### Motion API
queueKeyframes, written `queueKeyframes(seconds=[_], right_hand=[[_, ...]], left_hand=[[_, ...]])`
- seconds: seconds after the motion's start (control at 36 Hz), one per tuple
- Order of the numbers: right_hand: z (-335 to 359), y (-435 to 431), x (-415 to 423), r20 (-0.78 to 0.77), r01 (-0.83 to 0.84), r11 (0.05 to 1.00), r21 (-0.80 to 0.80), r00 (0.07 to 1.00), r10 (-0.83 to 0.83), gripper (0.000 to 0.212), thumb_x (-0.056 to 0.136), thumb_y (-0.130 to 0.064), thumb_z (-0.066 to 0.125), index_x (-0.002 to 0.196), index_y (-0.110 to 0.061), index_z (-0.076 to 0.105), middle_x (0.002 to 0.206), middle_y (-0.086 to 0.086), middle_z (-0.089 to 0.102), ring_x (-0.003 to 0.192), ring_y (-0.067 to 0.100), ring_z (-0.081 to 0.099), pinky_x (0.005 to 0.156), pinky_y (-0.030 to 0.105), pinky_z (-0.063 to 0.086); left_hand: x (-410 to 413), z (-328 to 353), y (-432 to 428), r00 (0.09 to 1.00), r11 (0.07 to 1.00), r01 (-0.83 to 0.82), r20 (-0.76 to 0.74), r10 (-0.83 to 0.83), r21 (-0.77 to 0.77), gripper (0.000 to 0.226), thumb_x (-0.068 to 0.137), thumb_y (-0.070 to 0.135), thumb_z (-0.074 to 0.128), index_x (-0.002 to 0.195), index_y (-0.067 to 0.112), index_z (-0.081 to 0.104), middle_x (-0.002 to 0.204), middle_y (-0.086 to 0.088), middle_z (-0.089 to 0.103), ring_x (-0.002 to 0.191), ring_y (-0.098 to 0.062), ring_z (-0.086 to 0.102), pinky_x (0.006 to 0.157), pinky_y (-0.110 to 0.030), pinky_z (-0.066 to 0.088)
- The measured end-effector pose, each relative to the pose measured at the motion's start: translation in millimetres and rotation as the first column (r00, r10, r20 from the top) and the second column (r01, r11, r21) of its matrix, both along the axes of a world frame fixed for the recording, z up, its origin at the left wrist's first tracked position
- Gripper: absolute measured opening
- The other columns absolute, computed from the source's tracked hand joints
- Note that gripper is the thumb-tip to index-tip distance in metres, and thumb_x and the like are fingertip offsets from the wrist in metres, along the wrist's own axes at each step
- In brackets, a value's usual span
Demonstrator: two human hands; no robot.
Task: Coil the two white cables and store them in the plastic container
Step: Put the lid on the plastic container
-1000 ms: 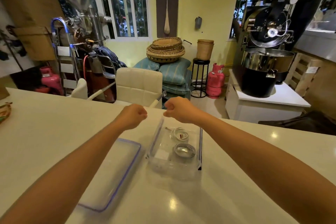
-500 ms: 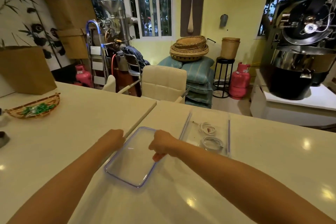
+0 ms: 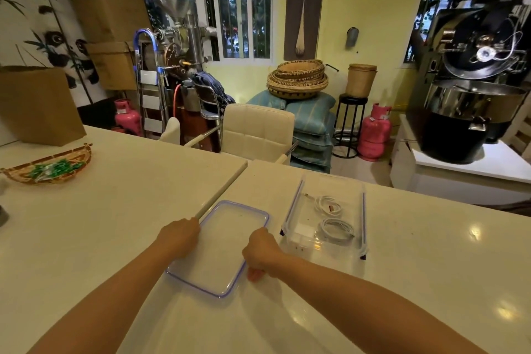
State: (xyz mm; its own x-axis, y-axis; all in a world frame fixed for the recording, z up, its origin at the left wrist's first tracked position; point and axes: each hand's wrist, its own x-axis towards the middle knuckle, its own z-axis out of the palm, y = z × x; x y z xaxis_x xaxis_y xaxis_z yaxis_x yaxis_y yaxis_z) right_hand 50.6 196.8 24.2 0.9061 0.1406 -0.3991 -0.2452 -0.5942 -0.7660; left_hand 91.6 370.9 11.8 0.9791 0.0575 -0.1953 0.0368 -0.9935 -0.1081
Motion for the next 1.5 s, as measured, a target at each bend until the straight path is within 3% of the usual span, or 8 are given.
queueKeyframes(seconds=[0.22,0.31,0.39,0.61,0.81,1.06,1.17,1.5], right_hand=[[-12,4,-1,-0.083,0.094,0.991,0.099,0.993,-0.086,0.03,0.085,-0.005,0.046,0.059,-0.013,0.037,0.06,0.002,0.042,0.048,0.01,0.042,0.041,0.016,0.038],[-13,9,-3,-0.036,0.15,0.981,0.127,0.989,-0.146,0.011,0.085,-0.01,0.048,0.092,-0.002,0.05,0.076,0.007,0.05,0.06,0.017,0.049,0.047,0.02,0.037],[-9,11,-2,0.021,0.16,0.972,0.173,0.986,-0.166,0.038,0.083,-0.015,0.049,0.117,0.0,0.045,0.095,0.009,0.051,0.079,0.022,0.052,0.05,0.02,0.038],[41,-5,7,0.212,0.141,0.968,0.208,0.96,-0.185,0.033,0.084,-0.017,0.053,0.113,0.0,0.054,0.117,0.015,0.059,0.105,0.03,0.057,0.078,0.031,0.045],[77,-55,21,0.26,0.18,0.961,0.212,0.937,-0.233,0.017,0.086,-0.017,0.054,0.094,-0.003,0.058,0.084,0.009,0.054,0.073,0.019,0.05,0.062,0.028,0.039],[72,-147,25,0.254,0.338,0.925,0.172,0.892,-0.373,0.03,0.086,-0.019,0.054,0.112,-0.003,0.057,0.08,0.005,0.053,0.062,0.012,0.045,0.051,0.022,0.034],[60,-172,20,0.226,0.374,0.916,0.143,0.889,-0.399,0.04,0.087,-0.019,0.053,0.123,-0.002,0.046,0.103,0.012,0.053,0.083,0.02,0.049,0.055,0.022,0.036],[36,-191,23,0.166,0.406,0.91,0.087,0.894,-0.415,0.034,0.087,-0.023,0.053,0.117,-0.006,0.051,0.098,0.008,0.055,0.065,0.01,0.047,0.05,0.02,0.036]], left_hand=[[-1,3,2,1.0,0.999,0.032,-0.004,-0.031,0.044,0.035,0.098,0.026,0.029,0.123,0.005,0.039,0.124,-0.014,0.054,0.111,-0.027,0.054,0.088,-0.032,0.044],[-1,6,7,0.999,0.996,0.04,0.019,-0.042,0.081,0.03,0.096,0.021,0.031,0.119,0.005,0.041,0.122,-0.014,0.055,0.11,-0.028,0.055,0.087,-0.033,0.045],[0,11,11,0.998,0.999,0.012,0.055,-0.014,0.049,0.029,0.097,0.022,0.029,0.115,0.004,0.044,0.119,-0.014,0.057,0.107,-0.029,0.056,0.085,-0.033,0.045],[8,51,8,0.98,0.999,0.002,0.2,0.008,-0.051,0.034,0.099,0.022,0.028,0.112,-0.003,0.046,0.113,-0.021,0.059,0.099,-0.034,0.058,0.079,-0.036,0.045],[28,87,-36,0.951,0.977,0.064,0.308,0.001,-0.204,0.035,0.098,0.027,0.029,0.103,-0.002,0.049,0.106,-0.023,0.06,0.082,-0.03,0.051,0.073,-0.034,0.041],[30,89,-135,0.957,0.94,0.205,0.256,-0.134,-0.273,0.042,0.099,0.028,0.026,0.12,-0.004,0.044,0.125,-0.024,0.053,0.114,-0.037,0.05,0.092,-0.038,0.04],[27,79,-162,0.959,0.924,0.249,0.206,-0.194,-0.29,0.041,0.099,0.026,0.023,0.118,-0.004,0.044,0.123,-0.023,0.053,0.111,-0.035,0.052,0.09,-0.038,0.042],[32,56,-185,0.975,0.921,0.217,0.114,-0.189,-0.325,0.035,0.099,0.023,0.027,0.116,-0.002,0.044,0.122,-0.021,0.053,0.109,-0.034,0.053,0.088,-0.037,0.043]])
